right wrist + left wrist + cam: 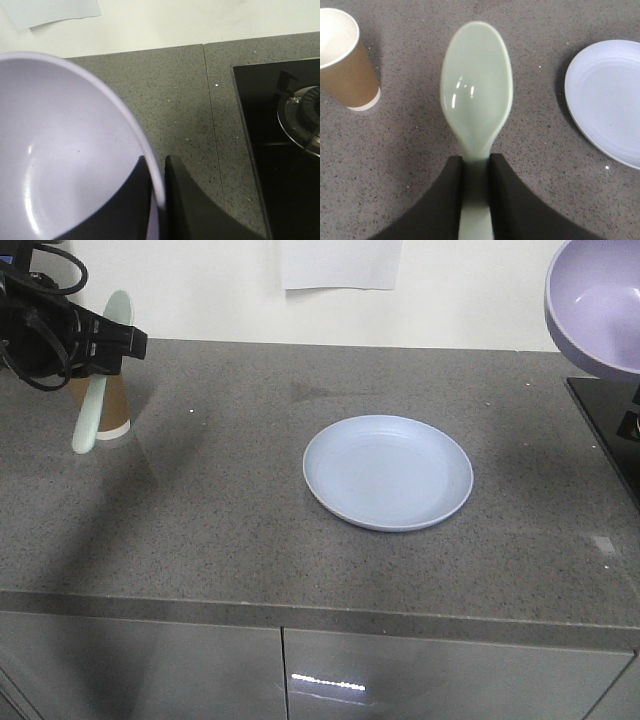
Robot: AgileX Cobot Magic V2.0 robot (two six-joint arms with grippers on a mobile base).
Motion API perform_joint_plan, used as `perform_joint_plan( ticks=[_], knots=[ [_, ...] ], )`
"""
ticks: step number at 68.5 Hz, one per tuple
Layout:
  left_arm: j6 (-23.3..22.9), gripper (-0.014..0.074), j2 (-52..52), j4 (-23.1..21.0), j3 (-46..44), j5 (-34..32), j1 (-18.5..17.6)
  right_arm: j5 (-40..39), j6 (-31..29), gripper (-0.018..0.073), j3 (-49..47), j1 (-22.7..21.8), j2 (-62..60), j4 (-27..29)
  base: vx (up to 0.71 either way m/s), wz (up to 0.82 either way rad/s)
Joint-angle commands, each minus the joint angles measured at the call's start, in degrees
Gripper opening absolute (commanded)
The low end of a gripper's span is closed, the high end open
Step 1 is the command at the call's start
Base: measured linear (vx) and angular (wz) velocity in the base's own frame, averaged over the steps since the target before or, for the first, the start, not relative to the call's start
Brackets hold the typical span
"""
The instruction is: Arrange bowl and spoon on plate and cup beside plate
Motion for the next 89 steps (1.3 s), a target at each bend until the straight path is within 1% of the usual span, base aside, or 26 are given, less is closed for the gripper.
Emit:
perform_joint_plan(
  ticks=[1, 89],
  knots=[
    [0.0, -0.0006, -1.8, -0.4, -1.5, -3.2, -0.3, -4.0, -0.4, -0.0006, -1.8, -0.3, -1.3, 0.5, 0.10, 0.05],
    [0.0, -0.0006, -1.8, -0.4, -1.5, -3.2, -0.3, -4.2, -0.4, -0.0006, -1.8, -0.3, -1.3, 0.5, 0.07, 0.01]
  ],
)
